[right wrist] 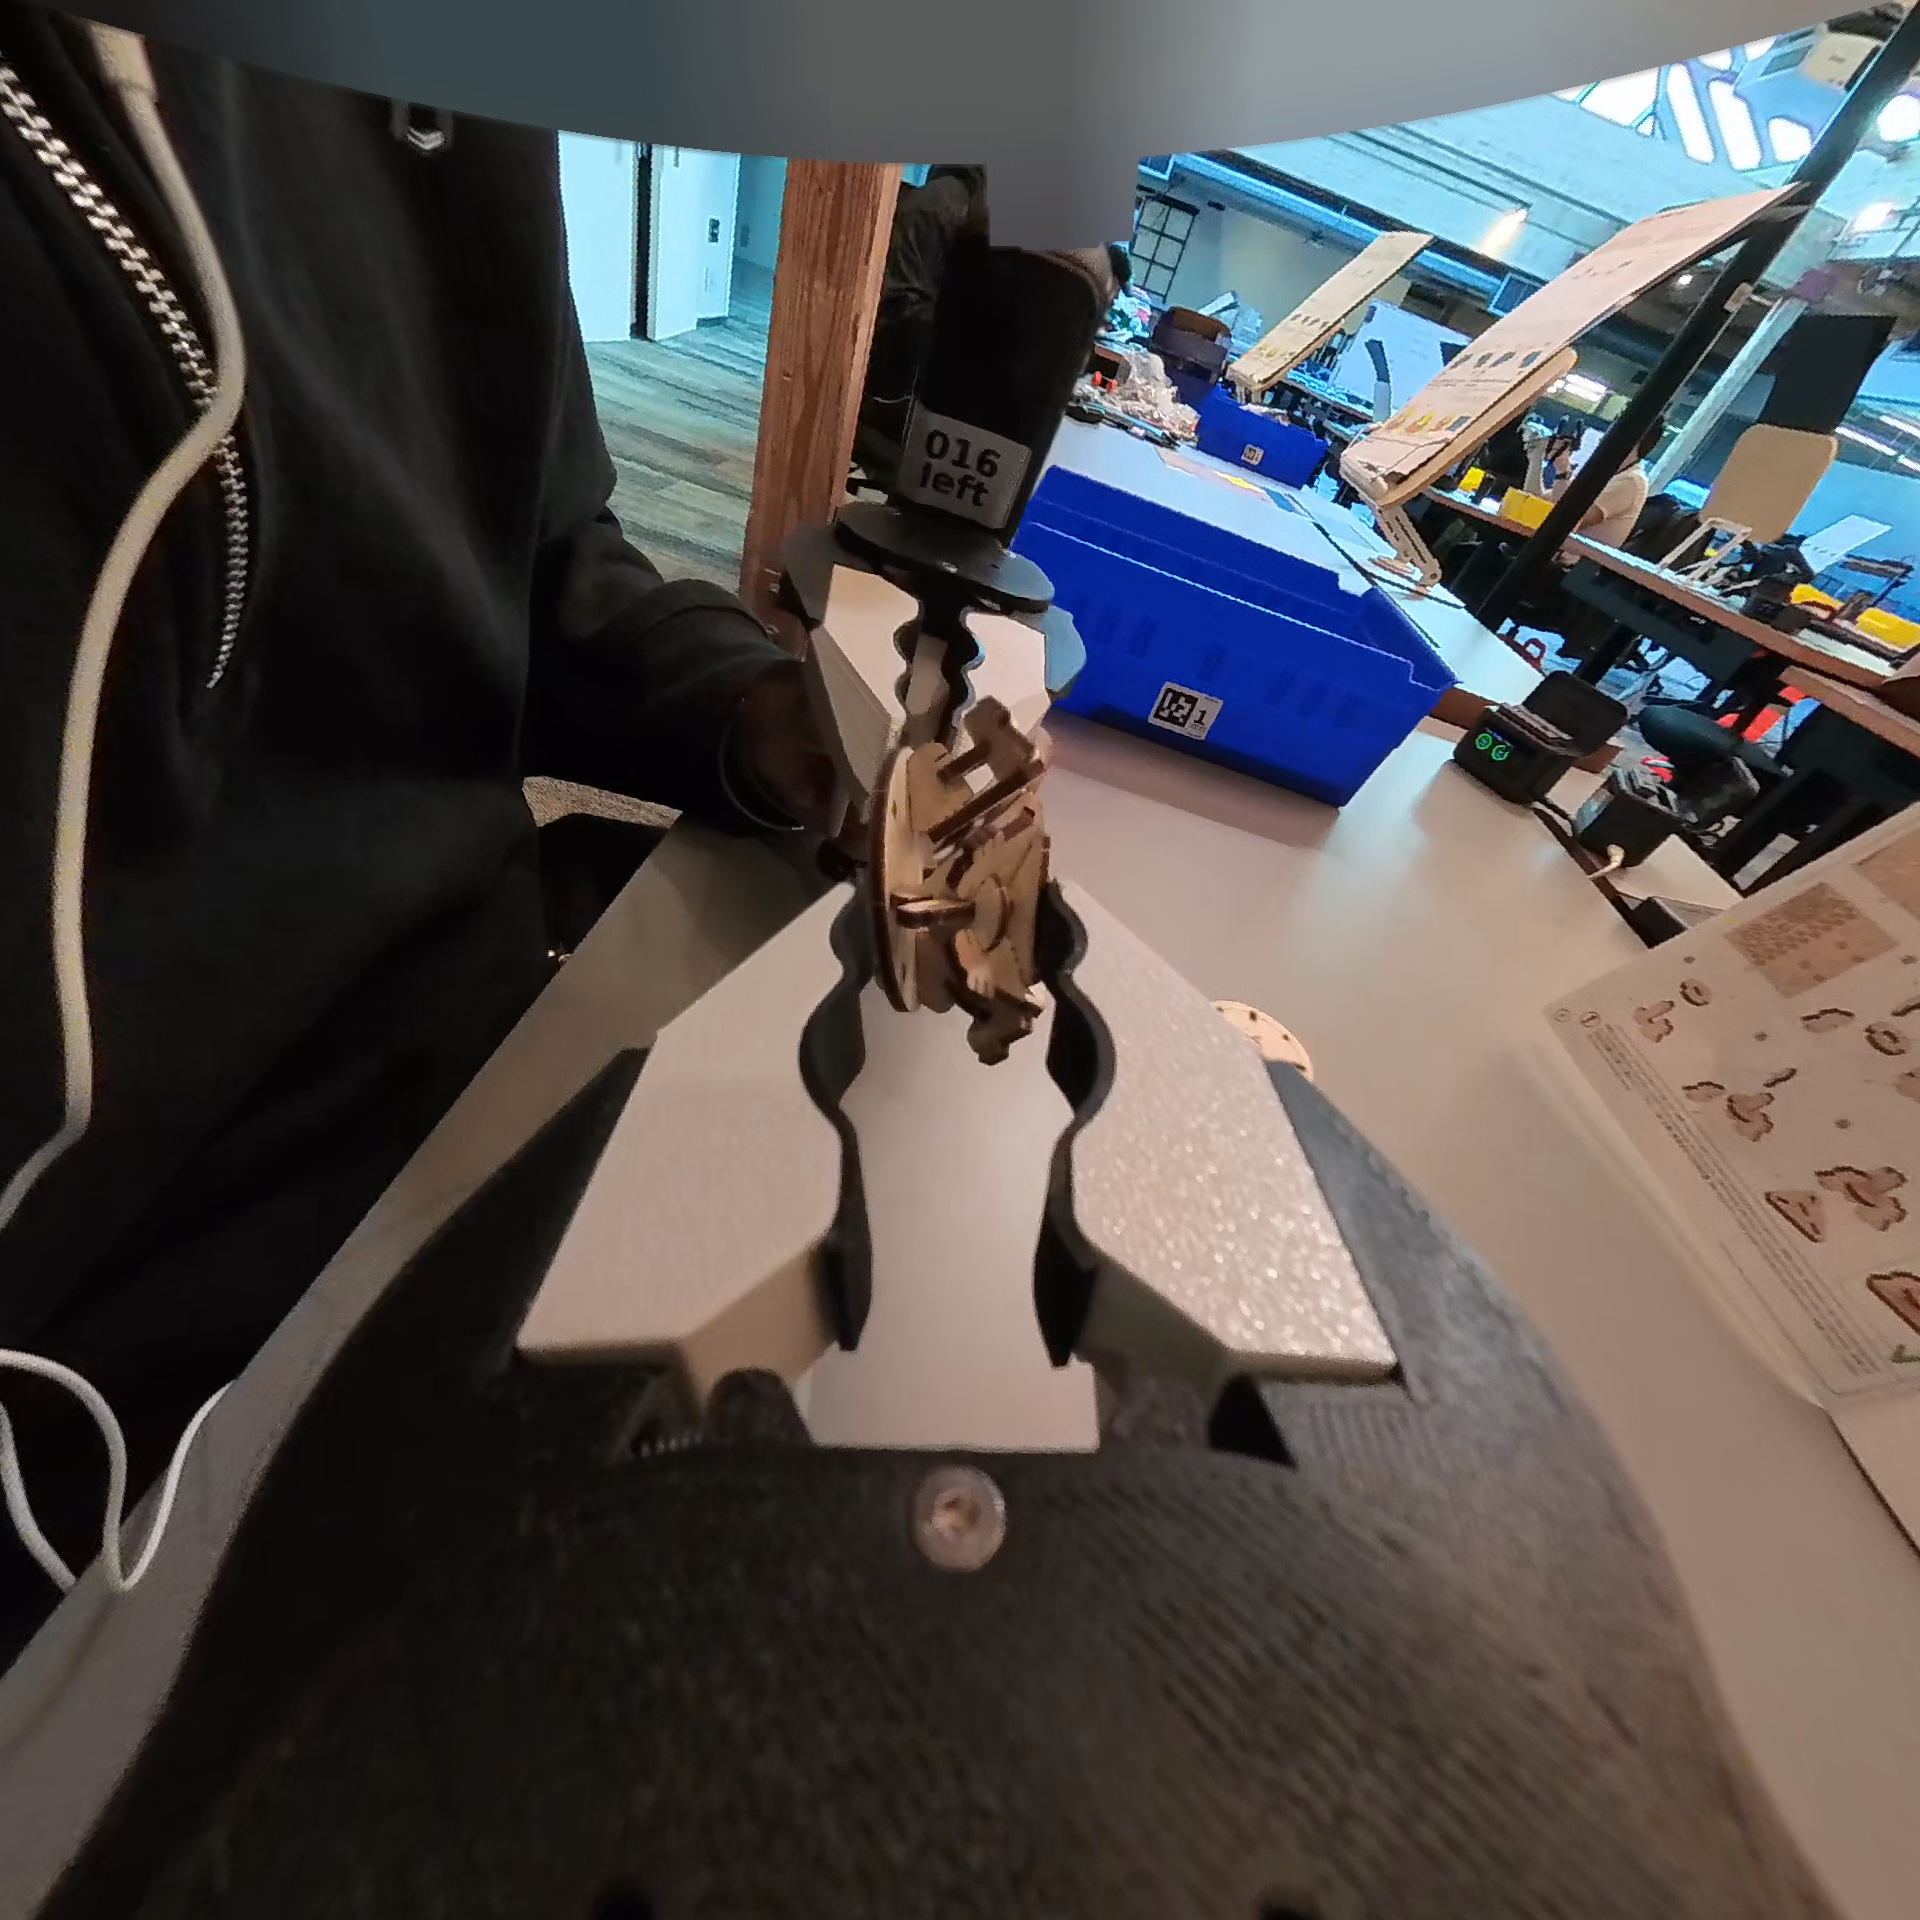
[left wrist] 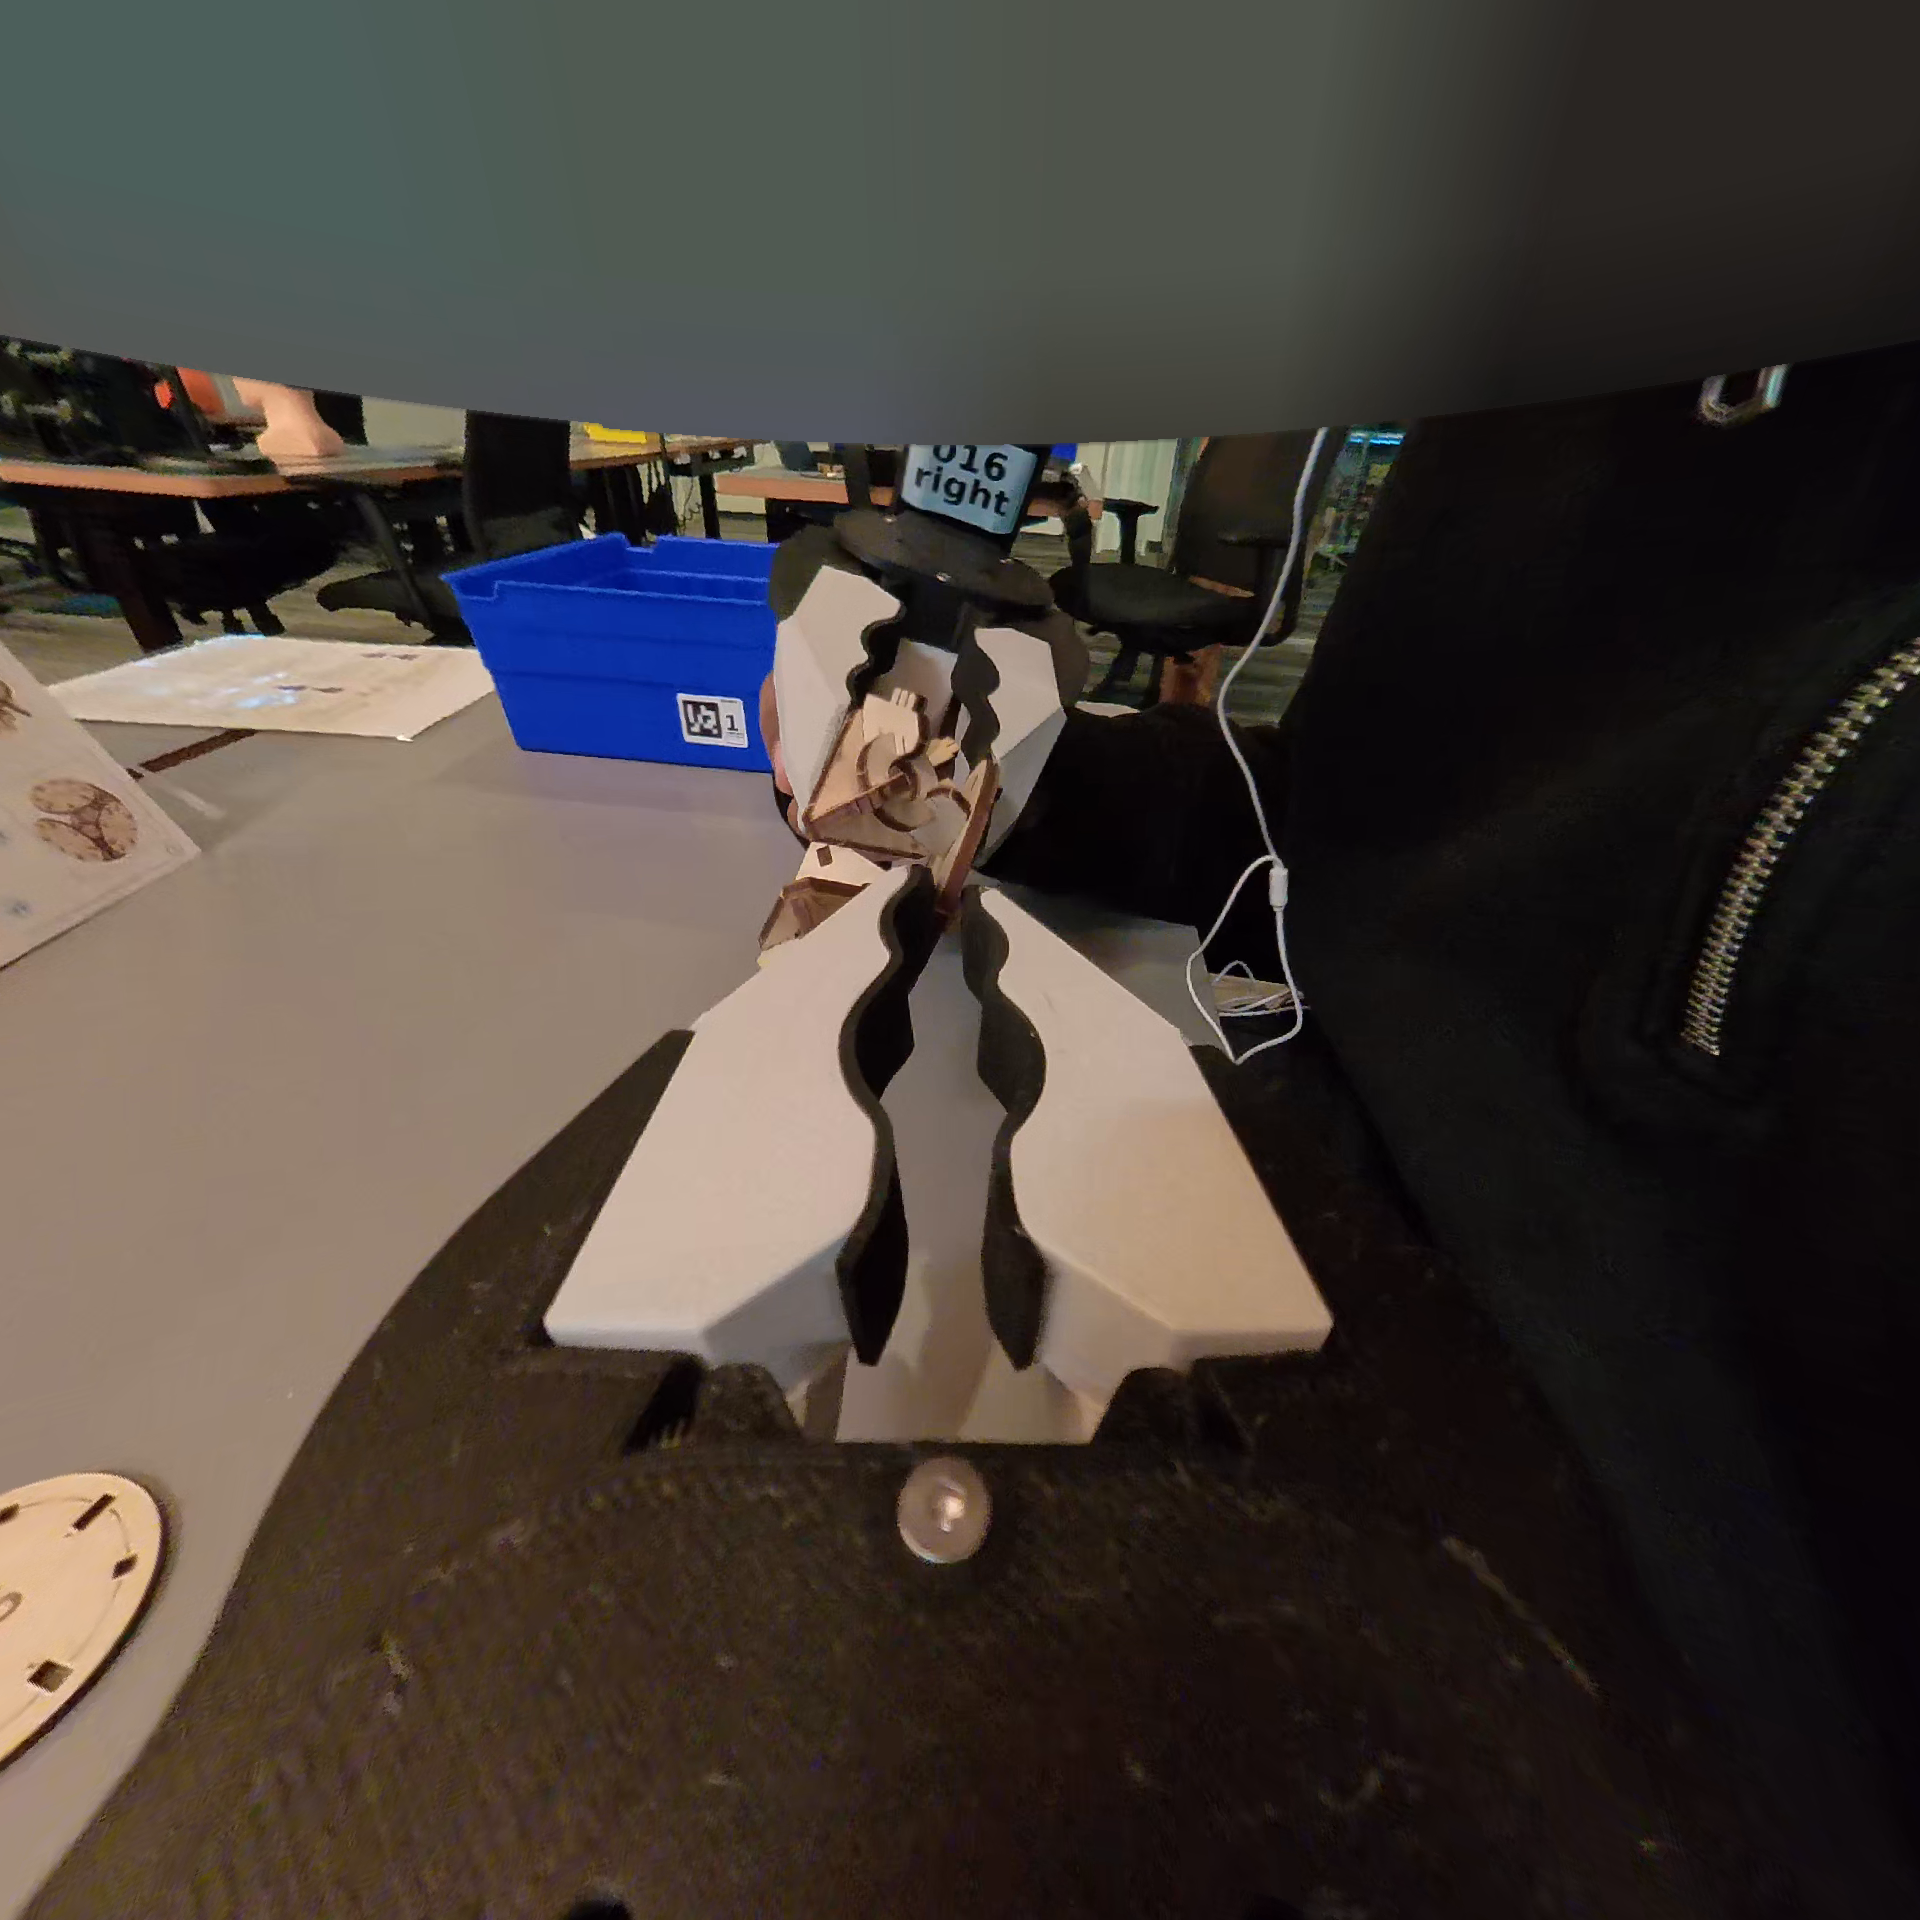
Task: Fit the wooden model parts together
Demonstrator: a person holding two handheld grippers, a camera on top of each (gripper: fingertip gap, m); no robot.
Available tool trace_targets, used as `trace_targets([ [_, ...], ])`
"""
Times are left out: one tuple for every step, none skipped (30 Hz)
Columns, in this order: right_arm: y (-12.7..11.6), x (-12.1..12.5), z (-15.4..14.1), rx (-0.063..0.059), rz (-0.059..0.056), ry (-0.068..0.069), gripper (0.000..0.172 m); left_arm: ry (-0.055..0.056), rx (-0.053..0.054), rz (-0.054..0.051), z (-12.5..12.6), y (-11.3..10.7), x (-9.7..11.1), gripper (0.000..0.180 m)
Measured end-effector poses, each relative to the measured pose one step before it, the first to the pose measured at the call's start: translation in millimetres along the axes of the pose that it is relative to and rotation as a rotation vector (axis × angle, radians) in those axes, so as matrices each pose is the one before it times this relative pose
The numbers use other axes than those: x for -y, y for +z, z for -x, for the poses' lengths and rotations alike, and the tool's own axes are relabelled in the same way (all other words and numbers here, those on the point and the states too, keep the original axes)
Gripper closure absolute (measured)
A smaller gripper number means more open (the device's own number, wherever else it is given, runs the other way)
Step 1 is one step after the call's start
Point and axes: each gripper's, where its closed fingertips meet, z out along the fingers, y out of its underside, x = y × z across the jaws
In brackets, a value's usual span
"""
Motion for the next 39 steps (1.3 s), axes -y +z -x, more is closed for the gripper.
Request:
trace_targets([
  [-0.08, -0.61, -0.43, -0.0031, 0.0033, -0.0016, 0.141, -0.0102, -0.0009, 0.0022, 0.61, 0.29, -0.42, 0.178],
  [-0.16, -0.63, -0.41, -0.0002, 0.0012, 0.0062, 0.141, -0.0082, -0.0014, 0.0017, 0.41, 0.21, -0.37, 0.178],
  [0.11, -0.61, -0.8, 0.0015, -0.0022, 0.0206, 0.141, -0.0012, 0.0043, 0.0021, 1.09, 0.07, -0.45, 0.178],
  [0.24, -0.31, -0.71, 0.0053, -0.0039, 0.026, 0.141, 0.0055, 0.0046, 0.0012, 0.74, -0.19, -0.08, 0.178],
  [0.25, 0.03, -0.61, 0.0013, -0.004, 0.0148, 0.141, 0.0053, 0.004, 0.0, 0.69, -0.2, -0.11, 0.178],
  [0.16, 0.24, -0.59, -0.0039, -0.0038, 0.0039, 0.141, 0.0025, 0.002, 0.0006, 0.47, -0.04, -0.28, 0.178],
  [0.14, 0.24, -0.68, -0.007, -0.0058, -0.0008, 0.141, 0.0018, -0.002, 0.0035, 0.16, 0.09, -0.67, 0.178],
  [0.3, -0.65, -0.74, -0.0064, -0.0033, 0.0015, 0.138, 0.0014, -0.005, 0.0062, -0.59, 0.42, -1.14, 0.179],
  [0.16, -0.78, -0.63, -0.0018, -0.0028, 0.0102, 0.132, 0.0055, -0.004, 0.008, -0.61, 0.34, -1.42, 0.179],
  [-0.22, -0.12, -1.02, 0.0022, -0.0021, 0.0212, 0.128, 0.0051, -0.0067, 0.008, -1.01, 0.34, -1.4, 0.179],
  [-0.52, 0.56, 0.37, 0.015, -0.0065, 0.0298, 0.128, 0.0023, -0.0119, 0.001, -1.92, 0.2, -0.25, 0.179],
  [-0.78, 0.74, 0.64, 0.0196, -0.0109, 0.0358, 0.126, -0.0012, -0.0121, 0.0005, -1.84, 0.46, -0.15, 0.179],
  [-0.59, -0.07, 0.68, 0.0204, -0.0048, 0.0367, 0.123, 0.0, -0.0103, 0.0024, -1.63, 0.4, -0.52, 0.179],
  [-0.67, -1.11, 2.11, 0.0279, 0.0025, 0.034, 0.122, 0.0027, -0.0089, 0.0021, -1.56, 0.42, -0.28, 0.179],
  [-0.71, -1.06, 2.14, 0.0269, 0.0032, 0.0297, 0.121, 0.0038, -0.0107, 0.0, -1.96, 0.28, -0.02, 0.179],
  [-1.03, -0.4, 1.59, 0.0211, -0.0006, 0.0255, 0.12, 0.0041, -0.0104, -0.0009, -2.02, 0.11, 0.09, 0.179],
  [-1.11, 0.19, 3.13, 0.0281, -0.0045, 0.022, 0.121, 0.0031, -0.0137, 0.0006, -2.29, 0.18, -0.1, 0.179],
  [-1.2, 0.47, 3.15, 0.0264, -0.0048, 0.0198, 0.122, 0.0013, -0.015, 0.0004, -2.36, 0.17, -0.16, 0.179],
  [-0.92, 0.43, 2.45, 0.0204, -0.0044, 0.0159, 0.121, 0.0, -0.0158, 0.0003, -2.5, 0.3, -0.03, 0.179],
  [-0.26, -0.77, 3.98, 0.0258, 0.0021, 0.0085, 0.121, -0.0002, -0.0123, 0.0007, -1.95, 0.4, -0.08, 0.179],
  [0.43, -2.45, 3.24, 0.0188, 0.0123, 0.0027, 0.122, 0.0008, -0.0089, 0.0012, -1.48, 0.26, -0.26, 0.179],
  [1.05, -3.68, 1.88, 0.0094, 0.019, -0.001, 0.122, 0.0012, -0.0058, 0.0015, -1.02, 0.34, -0.3, 0.179],
  [1.59, -3.67, 1.72, 0.0085, 0.0204, -0.0021, 0.123, 0.0007, -0.0038, 0.001, -0.54, 0.22, -0.12, 0.179],
  [1.66, -2.38, 2.02, 0.0111, 0.0156, -0.0039, 0.127, -0.0001, -0.0033, 0.0005, -0.51, 0.16, -0.16, 0.179],
  [1.05, -0.05, 1.77, 0.0086, 0.0047, -0.0076, 0.132, -0.0021, -0.0019, 0.0022, -0.08, 0.23, -0.38, 0.179],
  [0.02, 1.48, 2.03, 0.0085, -0.0069, -0.0085, 0.136, -0.0027, -0.0004, 0.0036, 0.25, 0.37, -0.76, 0.179],
  [-0.72, 1.68, 1.34, 0.0038, -0.0091, -0.0079, 0.14, -0.0016, -0.0012, 0.0038, 0.01, 0.31, -0.69, 0.179],
  [-1.02, 1.08, -0.61, -0.0061, -0.005, -0.0056, 0.141, -0.0016, -0.0018, 0.0033, -0.18, 0.43, -0.61, 0.179],
  [-0.71, 0.39, -0.27, -0.0037, -0.0009, -0.0044, 0.142, -0.0014, 0.0007, 0.0044, 0.26, 0.47, -0.75, 0.179],
  [0.1, 0.06, 0.38, 0.0002, 0.0009, -0.0037, 0.142, -0.0006, -0.001, 0.0012, -0.12, 0.14, -0.25, 0.179],
  [0.22, 0.17, 0.21, -0.0009, -0.0006, -0.004, 0.143, -0.0031, -0.0031, -0.0011, -0.2, -0.14, 0.15, 0.179],
  [0.17, -0.34, -0.23, -0.0032, 0.0026, -0.0038, 0.143, -0.0041, -0.0015, -0.0018, 0.19, -0.24, 0.27, 0.179],
  [0.1, -0.5, -0.38, -0.004, 0.0045, -0.0037, 0.143, -0.0035, 0.0, -0.0011, 0.33, -0.21, 0.06, 0.179],
  [-0.13, -0.46, -0.53, -0.0041, 0.0041, -0.0029, 0.143, -0.0025, 0.0017, 0.0005, 0.57, -0.03, -0.15, 0.179],
  [-0.11, -0.44, -0.57, -0.0041, 0.0048, -0.0028, 0.143, -0.0018, 0.0021, -0.0001, 0.51, -0.13, 0.02, 0.179],
  [-0.04, -0.38, -0.37, -0.0053, 0.0058, -0.0061, 0.143, -0.0019, 0.0018, -0.0013, 0.47, -0.14, 0.19, 0.179],
  [0.04, -0.58, -0.69, -0.0073, 0.0068, -0.007, 0.143, -0.0026, 0.002, -0.0022, 0.6, -0.25, 0.32, 0.179],
  [0.11, -1.05, -0.88, -0.0074, 0.0091, -0.004, 0.143, -0.003, 0.003, -0.0039, 0.75, -0.33, 0.54, 0.179],
  [0.38, -1.71, -0.7, -0.0042, 0.0124, 0.0002, 0.143, -0.0044, 0.0004, -0.0033, 0.51, -0.42, 0.48, 0.179],
])
